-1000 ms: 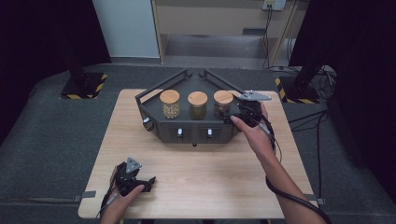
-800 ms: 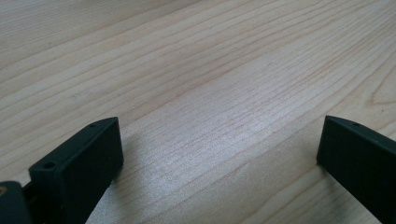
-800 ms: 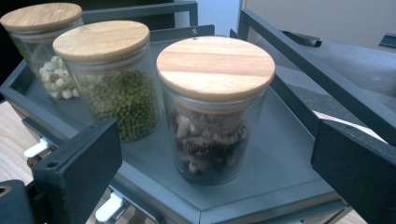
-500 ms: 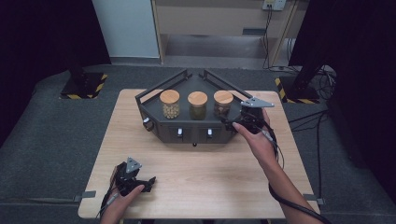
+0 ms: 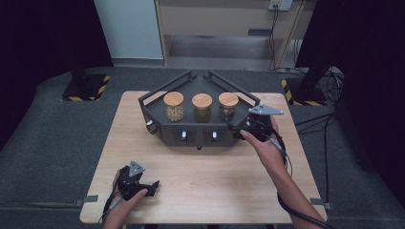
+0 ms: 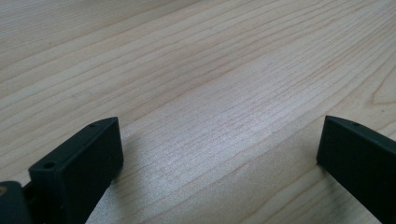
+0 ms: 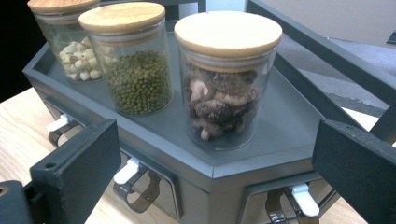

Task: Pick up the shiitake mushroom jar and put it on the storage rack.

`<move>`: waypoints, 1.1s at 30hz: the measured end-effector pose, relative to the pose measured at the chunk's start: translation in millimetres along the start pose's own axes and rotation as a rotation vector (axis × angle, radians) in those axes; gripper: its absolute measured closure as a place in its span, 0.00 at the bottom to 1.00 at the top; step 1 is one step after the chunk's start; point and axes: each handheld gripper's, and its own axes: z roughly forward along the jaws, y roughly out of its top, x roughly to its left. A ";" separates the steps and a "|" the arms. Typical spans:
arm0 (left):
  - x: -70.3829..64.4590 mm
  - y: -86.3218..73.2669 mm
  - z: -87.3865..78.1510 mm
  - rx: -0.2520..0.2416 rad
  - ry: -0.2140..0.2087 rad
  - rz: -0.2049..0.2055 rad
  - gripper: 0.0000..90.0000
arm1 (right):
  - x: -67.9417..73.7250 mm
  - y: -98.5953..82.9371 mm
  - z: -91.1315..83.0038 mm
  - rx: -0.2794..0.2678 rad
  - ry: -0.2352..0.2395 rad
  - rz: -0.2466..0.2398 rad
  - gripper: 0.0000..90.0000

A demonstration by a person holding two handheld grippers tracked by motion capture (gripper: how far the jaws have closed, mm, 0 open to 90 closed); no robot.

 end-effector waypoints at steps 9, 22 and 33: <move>-0.1 0.0 0.0 0.000 0.000 0.000 0.00 | -1.9 -11.2 -7.8 0.001 0.014 0.004 0.02; -0.1 0.0 0.1 0.000 0.001 -0.001 0.00 | -3.0 -29.5 -19.5 0.019 0.009 -0.019 0.02; -0.3 0.0 0.1 0.000 0.001 -0.001 0.00 | -0.2 -48.6 -30.1 0.038 0.038 -0.016 0.02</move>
